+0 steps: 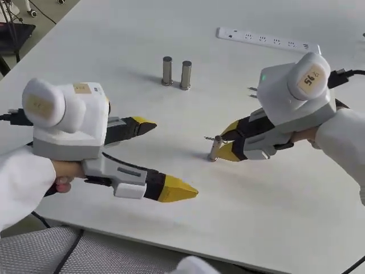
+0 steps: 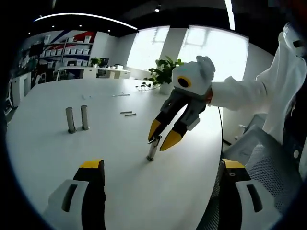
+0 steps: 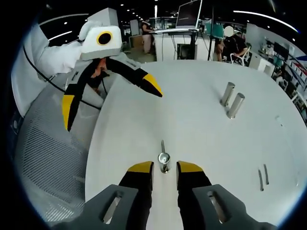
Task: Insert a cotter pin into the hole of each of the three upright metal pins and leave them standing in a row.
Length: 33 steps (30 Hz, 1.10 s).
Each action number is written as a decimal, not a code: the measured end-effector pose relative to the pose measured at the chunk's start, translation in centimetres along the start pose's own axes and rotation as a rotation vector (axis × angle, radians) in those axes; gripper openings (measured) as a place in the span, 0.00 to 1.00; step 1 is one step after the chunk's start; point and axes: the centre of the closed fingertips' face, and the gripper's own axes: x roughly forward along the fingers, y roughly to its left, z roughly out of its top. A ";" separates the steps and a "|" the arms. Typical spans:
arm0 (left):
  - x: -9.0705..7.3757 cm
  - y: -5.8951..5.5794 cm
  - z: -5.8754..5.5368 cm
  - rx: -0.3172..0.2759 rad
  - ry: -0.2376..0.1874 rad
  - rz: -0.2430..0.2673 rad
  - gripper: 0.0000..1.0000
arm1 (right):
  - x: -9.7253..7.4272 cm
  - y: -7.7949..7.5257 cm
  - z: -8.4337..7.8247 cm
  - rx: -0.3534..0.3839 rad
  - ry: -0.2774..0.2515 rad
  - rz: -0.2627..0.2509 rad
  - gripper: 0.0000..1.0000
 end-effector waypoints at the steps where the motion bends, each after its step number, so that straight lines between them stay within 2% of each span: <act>1: -0.1 0.1 0.4 -0.006 -0.018 0.004 0.99 | 0.1 -0.1 0.0 0.000 -0.001 -0.001 0.13; 9: -0.5 0.3 1.4 -0.017 -0.058 0.012 0.99 | 0.4 -0.1 -0.1 -0.010 0.010 0.013 0.05; 14: -0.7 0.3 1.0 -0.026 -0.040 0.014 0.99 | 0.6 -0.3 -0.2 -0.008 0.007 0.016 0.05; 16: -0.7 0.5 0.7 -0.057 -0.031 0.025 0.99 | 0.6 -0.2 -0.2 -0.006 0.006 0.017 0.05; 20: -1.0 0.4 0.8 -0.054 -0.039 0.017 0.99 | 0.5 -0.1 -0.2 -0.007 0.007 0.017 0.05; 25: -1.1 0.3 0.4 -0.038 -0.012 0.024 0.99 | 0.4 0.0 -0.2 -0.016 0.016 0.025 0.04; 28: -1.1 -0.1 0.3 -0.035 -0.005 0.007 0.99 | 0.4 -0.3 -0.1 -0.040 0.013 0.017 0.04; 33: -1.3 0.1 0.6 -0.033 -0.017 0.014 0.99 | 0.4 -0.9 0.3 -0.031 -0.001 0.007 0.04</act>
